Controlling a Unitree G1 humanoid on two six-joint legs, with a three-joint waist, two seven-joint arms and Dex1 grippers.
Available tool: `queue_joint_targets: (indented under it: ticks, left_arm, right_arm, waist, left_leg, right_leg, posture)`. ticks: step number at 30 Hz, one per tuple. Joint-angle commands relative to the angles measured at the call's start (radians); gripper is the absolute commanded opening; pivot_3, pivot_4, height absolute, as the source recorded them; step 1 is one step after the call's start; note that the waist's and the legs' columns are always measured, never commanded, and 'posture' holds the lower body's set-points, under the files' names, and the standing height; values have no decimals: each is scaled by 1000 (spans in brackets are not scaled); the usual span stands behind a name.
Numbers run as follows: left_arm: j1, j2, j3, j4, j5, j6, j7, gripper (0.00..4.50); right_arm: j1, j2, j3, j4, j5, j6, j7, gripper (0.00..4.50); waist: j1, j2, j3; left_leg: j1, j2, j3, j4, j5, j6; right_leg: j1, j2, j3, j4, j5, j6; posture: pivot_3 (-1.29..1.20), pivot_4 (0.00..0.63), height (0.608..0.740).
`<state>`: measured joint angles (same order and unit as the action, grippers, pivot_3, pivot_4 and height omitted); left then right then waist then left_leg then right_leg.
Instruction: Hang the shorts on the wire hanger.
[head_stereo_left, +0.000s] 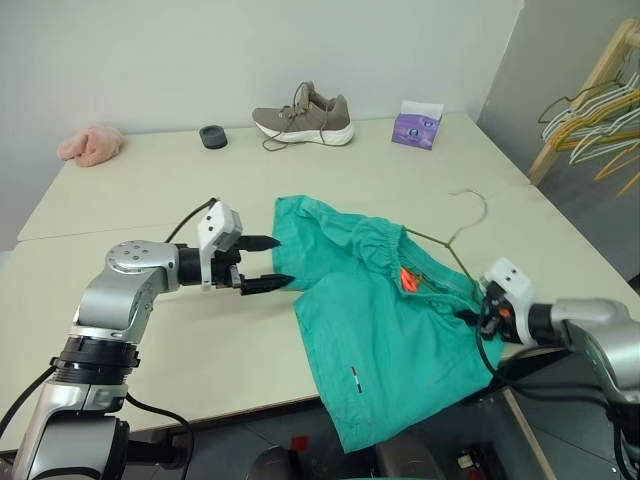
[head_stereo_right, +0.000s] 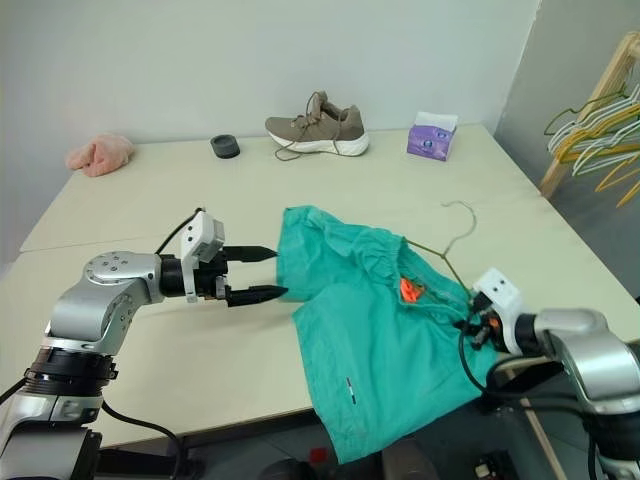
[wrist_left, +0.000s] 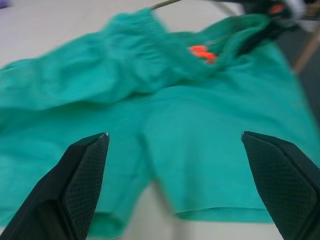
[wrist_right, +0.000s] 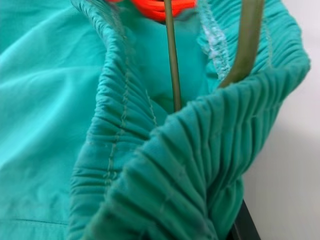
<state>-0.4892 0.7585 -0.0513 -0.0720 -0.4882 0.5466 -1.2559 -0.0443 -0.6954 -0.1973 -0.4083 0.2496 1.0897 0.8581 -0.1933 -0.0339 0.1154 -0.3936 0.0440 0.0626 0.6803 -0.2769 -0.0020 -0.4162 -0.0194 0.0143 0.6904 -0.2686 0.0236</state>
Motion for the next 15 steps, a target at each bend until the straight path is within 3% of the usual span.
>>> queue_joint_targets:
  ticks: [1,7,15]
  left_arm:
    - [-23,-10,-36,-90,-32,43,-13,4471]
    - [-82,-92,-83,-126,-67,73,0,4471]
    - [-183,-201,-124,-83,-52,72,27,4471]
  right_arm:
    - [72,68,-191,-74,11,129,-135,0]
    - [151,132,-469,-57,-23,304,-288,0]
    - [53,66,-732,100,-78,407,-429,0]
  waist:
    - [-1,1,1]
    - [-1,3,2]
    - [-43,10,7]
  left_leg:
    - [2,0,0,0,0,0]
    - [8,-1,-1,-2,0,0]
    - [8,-4,1,-3,-1,1]
  right_leg:
    - [2,0,0,-1,0,0]
    - [10,0,-1,-9,-1,0]
    - [11,-1,3,-11,-1,0]
  posture:
    - [-298,123,740]
    - [-380,139,740]
    - [-405,153,740]
